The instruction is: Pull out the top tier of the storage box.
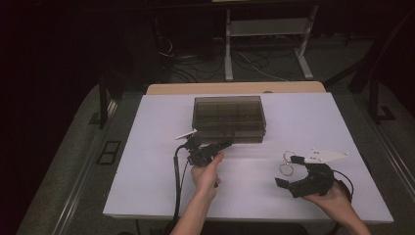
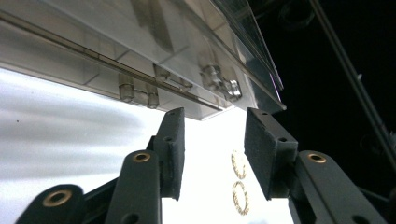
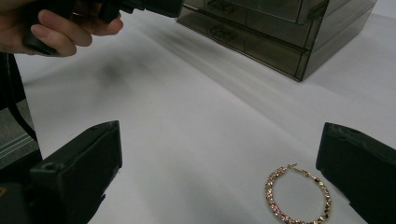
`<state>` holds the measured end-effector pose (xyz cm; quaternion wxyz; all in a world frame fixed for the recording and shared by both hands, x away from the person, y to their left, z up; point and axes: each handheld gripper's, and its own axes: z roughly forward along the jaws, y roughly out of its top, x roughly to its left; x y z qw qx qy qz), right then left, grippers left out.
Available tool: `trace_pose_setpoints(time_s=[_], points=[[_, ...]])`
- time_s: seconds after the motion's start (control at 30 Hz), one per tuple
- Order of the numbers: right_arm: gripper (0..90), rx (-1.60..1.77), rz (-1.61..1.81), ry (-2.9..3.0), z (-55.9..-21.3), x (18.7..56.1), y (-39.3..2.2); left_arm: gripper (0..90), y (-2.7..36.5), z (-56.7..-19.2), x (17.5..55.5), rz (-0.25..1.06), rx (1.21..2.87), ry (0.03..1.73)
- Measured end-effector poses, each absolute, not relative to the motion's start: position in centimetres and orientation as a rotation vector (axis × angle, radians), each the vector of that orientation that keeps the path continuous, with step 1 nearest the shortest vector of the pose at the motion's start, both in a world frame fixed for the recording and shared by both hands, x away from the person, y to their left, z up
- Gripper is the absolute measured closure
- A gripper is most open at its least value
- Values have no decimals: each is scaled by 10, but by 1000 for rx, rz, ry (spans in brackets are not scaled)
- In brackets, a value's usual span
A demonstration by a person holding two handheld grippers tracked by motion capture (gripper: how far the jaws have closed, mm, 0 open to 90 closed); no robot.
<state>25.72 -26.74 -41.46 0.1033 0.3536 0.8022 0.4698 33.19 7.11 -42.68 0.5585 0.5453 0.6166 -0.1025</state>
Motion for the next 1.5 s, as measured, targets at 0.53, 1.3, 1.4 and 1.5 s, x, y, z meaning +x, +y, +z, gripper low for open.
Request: trace_pose_setpoints(time_s=[0.53,1.3,1.4,1.5], points=[[0,1046,1386,2365,-414,257,-268,387,64,-396,326,-144,1567,1286],[0,1062,1393,2349,-414,257,-271,353,60,-348,340,52,1919,1021],[0,1061,1393,2348,-414,258,-272,352,62,-343,345,56,1950,987],[0,1062,1394,2349,-414,258,-272,351,63,-339,350,75,1986,954]])
